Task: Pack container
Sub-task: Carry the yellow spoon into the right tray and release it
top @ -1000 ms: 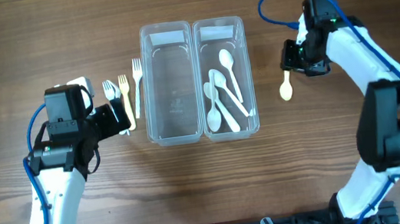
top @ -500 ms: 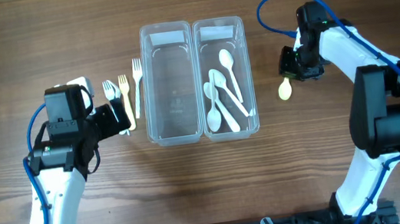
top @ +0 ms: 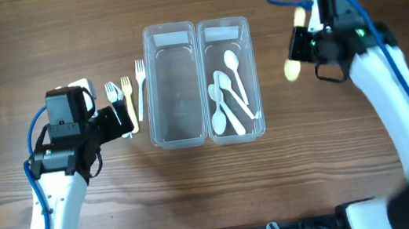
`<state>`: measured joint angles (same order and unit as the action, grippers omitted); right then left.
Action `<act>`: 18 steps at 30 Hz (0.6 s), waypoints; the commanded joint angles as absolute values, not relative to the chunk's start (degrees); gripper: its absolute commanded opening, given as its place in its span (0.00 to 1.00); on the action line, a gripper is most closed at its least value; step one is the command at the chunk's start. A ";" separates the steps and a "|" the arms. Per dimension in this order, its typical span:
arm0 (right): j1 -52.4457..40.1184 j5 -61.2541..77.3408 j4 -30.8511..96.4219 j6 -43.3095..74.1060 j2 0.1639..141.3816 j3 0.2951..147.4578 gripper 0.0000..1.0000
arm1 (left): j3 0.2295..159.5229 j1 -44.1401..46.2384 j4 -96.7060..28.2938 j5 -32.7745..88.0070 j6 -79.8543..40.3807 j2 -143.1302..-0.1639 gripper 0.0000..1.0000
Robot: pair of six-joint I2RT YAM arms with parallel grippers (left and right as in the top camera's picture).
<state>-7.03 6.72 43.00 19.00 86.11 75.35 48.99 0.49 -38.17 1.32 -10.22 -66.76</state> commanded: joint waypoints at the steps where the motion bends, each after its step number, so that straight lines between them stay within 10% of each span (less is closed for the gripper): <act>1: -12.86 8.47 42.85 18.39 83.74 75.50 0.04 | 50.15 0.86 -38.00 0.75 -10.79 -67.05 1.00; 15: -23.62 12.25 35.81 21.10 101.89 75.31 0.10 | 50.15 0.86 -38.00 0.75 -10.79 -67.05 1.00; 18: -23.59 13.63 35.29 17.85 99.31 77.19 0.25 | 50.15 0.86 -38.02 0.75 -10.79 -67.05 1.00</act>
<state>-23.68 10.44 36.32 20.78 102.50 75.13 48.99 0.49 -38.17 1.32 -10.24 -66.76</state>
